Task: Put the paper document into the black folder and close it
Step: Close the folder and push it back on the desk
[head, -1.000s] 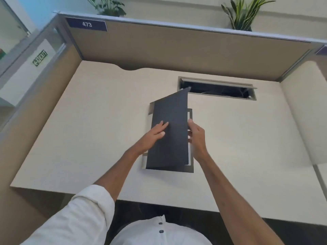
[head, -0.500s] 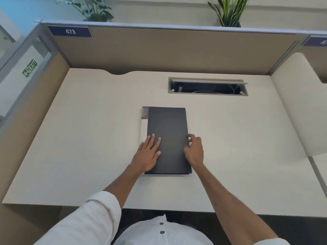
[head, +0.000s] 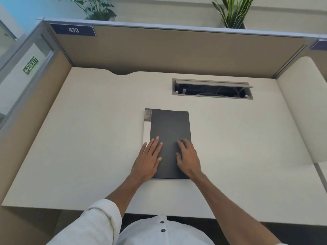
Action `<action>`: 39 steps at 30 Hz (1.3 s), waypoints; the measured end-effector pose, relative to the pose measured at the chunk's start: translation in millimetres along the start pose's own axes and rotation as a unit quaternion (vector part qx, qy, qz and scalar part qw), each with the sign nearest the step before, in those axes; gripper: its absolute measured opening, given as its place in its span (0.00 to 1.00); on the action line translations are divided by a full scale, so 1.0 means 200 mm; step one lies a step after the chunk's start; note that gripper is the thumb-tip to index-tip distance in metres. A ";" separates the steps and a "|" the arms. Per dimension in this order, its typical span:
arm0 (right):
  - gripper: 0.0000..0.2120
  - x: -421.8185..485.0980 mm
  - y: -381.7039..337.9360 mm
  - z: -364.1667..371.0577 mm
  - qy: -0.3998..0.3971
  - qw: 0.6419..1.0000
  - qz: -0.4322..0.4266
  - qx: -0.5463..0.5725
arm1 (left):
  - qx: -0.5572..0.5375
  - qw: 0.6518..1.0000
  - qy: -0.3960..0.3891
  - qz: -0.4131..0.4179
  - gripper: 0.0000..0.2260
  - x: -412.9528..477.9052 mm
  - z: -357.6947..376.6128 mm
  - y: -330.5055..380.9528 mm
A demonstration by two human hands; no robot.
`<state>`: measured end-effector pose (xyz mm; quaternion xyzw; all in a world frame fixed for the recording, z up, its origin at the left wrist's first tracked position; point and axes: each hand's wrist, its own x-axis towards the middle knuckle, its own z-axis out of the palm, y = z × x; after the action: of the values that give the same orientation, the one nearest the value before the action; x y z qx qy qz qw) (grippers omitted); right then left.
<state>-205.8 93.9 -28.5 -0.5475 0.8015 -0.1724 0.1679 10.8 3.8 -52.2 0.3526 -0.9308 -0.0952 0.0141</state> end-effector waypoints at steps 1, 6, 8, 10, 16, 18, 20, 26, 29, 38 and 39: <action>0.27 -0.01 0.00 0.02 -0.007 1.000 -0.029 -0.009 | -0.005 1.000 0.002 0.006 0.28 -0.01 0.01 -0.01; 0.36 -0.04 0.00 0.13 -0.086 0.992 -0.049 -0.075 | -0.030 0.999 -0.026 -0.008 0.29 -0.04 0.05 -0.07; 0.36 -0.04 0.00 0.17 -0.094 0.990 -0.047 -0.093 | -0.033 0.999 -0.031 -0.007 0.29 -0.03 0.04 -0.09; 0.36 -0.01 -0.02 0.18 -0.094 0.990 -0.046 -0.096 | -0.035 0.999 -0.031 -0.013 0.30 -0.02 0.04 -0.12; 0.36 0.14 -0.11 0.20 -0.116 0.988 -0.064 -0.083 | -0.040 0.998 -0.027 -0.040 0.31 0.00 0.00 -0.25; 0.37 0.20 -0.14 0.22 -0.126 0.987 -0.069 -0.075 | -0.044 0.997 -0.026 -0.057 0.32 0.01 -0.01 -0.31; 0.37 0.27 -0.19 0.23 -0.135 0.986 -0.074 -0.069 | -0.050 0.996 -0.027 -0.071 0.33 0.03 -0.03 -0.37; 0.37 0.48 -0.30 0.26 -0.149 0.983 -0.085 -0.058 | -0.049 0.994 -0.043 -0.083 0.34 0.12 -0.08 -0.57; 0.37 0.59 -0.34 0.27 -0.152 0.984 -0.082 -0.053 | -0.048 0.994 -0.055 -0.082 0.34 0.21 -0.10 -0.65; 0.38 0.92 -0.34 0.27 -0.138 0.988 -0.064 -0.040 | -0.049 0.994 -0.062 -0.069 0.34 0.54 -0.17 -0.82; 0.38 0.95 -0.34 0.26 -0.138 0.988 -0.062 -0.040 | -0.047 0.995 -0.064 -0.067 0.34 0.58 -0.17 -0.83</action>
<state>-191.7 -112.2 -58.7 -0.6209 0.7414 -0.0732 0.2438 36.1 -200.2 -54.4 0.4063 -0.8986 -0.1617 -0.0352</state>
